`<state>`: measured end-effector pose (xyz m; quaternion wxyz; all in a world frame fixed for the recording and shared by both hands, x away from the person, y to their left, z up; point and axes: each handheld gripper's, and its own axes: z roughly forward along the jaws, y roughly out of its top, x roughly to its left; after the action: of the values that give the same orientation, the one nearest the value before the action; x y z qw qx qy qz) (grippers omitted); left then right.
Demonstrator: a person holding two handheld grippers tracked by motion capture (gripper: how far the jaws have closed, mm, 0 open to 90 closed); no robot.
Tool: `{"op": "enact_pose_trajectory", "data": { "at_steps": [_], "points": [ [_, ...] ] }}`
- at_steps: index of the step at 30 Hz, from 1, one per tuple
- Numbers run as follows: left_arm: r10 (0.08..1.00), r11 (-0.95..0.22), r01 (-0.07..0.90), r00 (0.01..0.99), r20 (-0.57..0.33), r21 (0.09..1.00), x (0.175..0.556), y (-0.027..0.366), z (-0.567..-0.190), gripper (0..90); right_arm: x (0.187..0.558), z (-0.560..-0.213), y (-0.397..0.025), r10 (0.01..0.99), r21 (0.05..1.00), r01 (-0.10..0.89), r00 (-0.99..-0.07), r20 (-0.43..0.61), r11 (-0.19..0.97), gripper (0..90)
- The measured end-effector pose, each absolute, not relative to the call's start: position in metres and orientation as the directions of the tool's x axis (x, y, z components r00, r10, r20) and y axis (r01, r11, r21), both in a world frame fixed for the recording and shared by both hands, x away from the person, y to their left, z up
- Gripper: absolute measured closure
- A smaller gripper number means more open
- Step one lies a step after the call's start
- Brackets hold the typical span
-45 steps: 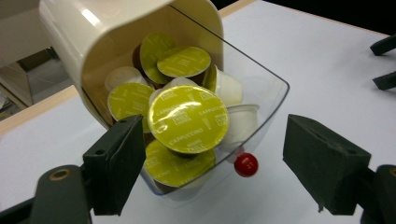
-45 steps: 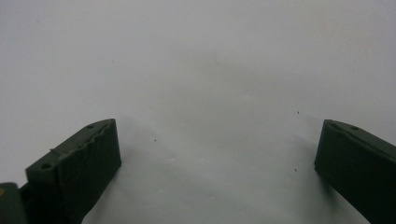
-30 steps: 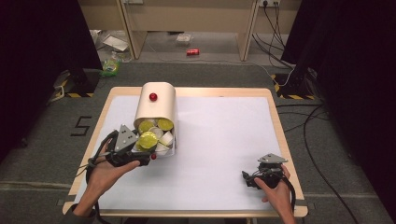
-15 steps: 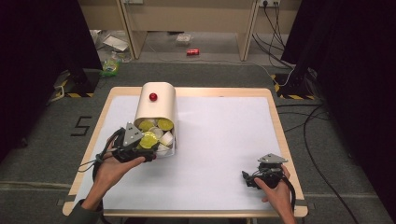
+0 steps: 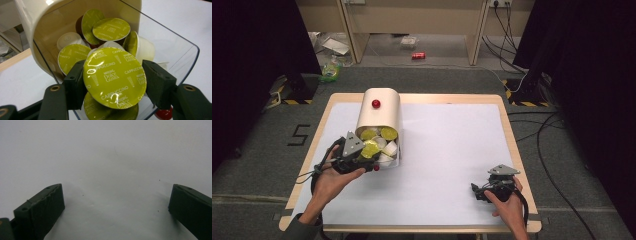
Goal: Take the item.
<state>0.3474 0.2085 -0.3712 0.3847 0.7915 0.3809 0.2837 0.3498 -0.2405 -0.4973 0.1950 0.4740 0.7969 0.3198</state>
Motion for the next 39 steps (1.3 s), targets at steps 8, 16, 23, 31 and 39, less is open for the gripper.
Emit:
{"op": "enact_pose_trajectory", "data": {
  "at_steps": [8, 16, 23, 31, 39],
  "points": [
    [0.806, -0.408, 0.355, 0.573, 0.149, 0.841, 0.347, 0.213, -0.359, 39.4, 0.350, -0.497, -0.241, 0.880, 0.695, 0.631, -0.475, -0.008, 0.346, 0.6],
    [0.814, -0.366, 0.364, 0.571, 0.105, 0.856, 0.339, 0.221, -0.341, 39.4, 0.350, -0.497, -0.241, 0.880, 0.695, 0.631, -0.475, -0.008, 0.346, 0.6],
    [0.822, -0.340, 0.359, 0.562, 0.089, 0.869, 0.331, 0.237, -0.329, 39.4, 0.350, -0.498, -0.241, 0.880, 0.696, 0.629, -0.474, -0.008, 0.346, 0.6],
    [0.850, -0.298, 0.379, 0.522, 0.063, 0.876, 0.327, 0.263, -0.331, 39.4, 0.350, -0.498, -0.240, 0.880, 0.696, 0.629, -0.474, -0.008, 0.345, 0.6],
    [0.875, -0.267, 0.384, 0.480, 0.056, 0.884, 0.325, 0.281, -0.334, 39.4, 0.350, -0.497, -0.241, 0.880, 0.694, 0.631, -0.474, -0.008, 0.346, 0.6]
  ]
}}
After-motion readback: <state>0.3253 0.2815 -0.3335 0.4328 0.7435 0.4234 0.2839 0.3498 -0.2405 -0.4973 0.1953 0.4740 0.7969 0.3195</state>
